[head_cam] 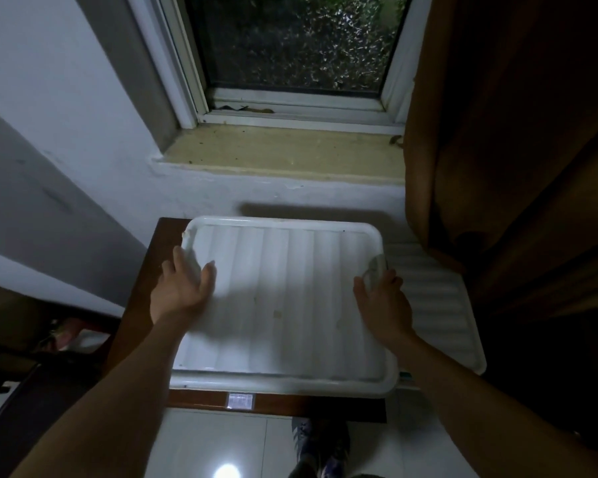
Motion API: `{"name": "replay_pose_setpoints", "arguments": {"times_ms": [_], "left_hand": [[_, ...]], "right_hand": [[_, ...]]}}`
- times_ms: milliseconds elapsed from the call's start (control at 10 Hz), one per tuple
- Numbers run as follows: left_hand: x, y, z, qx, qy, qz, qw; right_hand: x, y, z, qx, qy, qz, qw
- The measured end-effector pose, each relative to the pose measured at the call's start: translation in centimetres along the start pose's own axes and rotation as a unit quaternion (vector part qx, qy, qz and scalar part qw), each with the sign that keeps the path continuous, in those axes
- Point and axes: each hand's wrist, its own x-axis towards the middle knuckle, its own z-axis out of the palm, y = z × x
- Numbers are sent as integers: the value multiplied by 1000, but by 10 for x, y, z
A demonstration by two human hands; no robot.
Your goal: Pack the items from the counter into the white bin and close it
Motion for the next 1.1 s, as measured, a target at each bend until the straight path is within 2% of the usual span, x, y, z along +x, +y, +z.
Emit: {"name": "replay_pose_setpoints", "arguments": {"times_ms": [200, 300, 400, 500, 600, 900, 1000, 1100], "left_hand": [[-1, -4, 5, 43, 20, 30, 998], [-4, -3, 5, 105, 12, 75, 992], [-5, -1, 6, 49, 53, 41, 997], [-4, -3, 8, 83, 89, 81, 989], [-2, -7, 8, 76, 78, 121, 987], [1, -16, -1, 69, -62, 172, 981], [-6, -5, -12, 74, -89, 194, 974], [-18, 12, -20, 85, -102, 244, 961]], "right_hand": [[-2, 1, 3, -33, 17, -27, 999], [-2, 3, 3, -38, 19, -38, 998], [-1, 4, 4, -59, 33, -58, 996], [-2, 2, 4, -92, 42, -77, 992], [-4, 1, 1, -124, 47, -96, 986], [-26, -18, -13, -132, -58, -65, 987], [-33, -21, -26, -116, -72, -82, 987], [-44, -29, -42, -109, -81, -143, 980]]}}
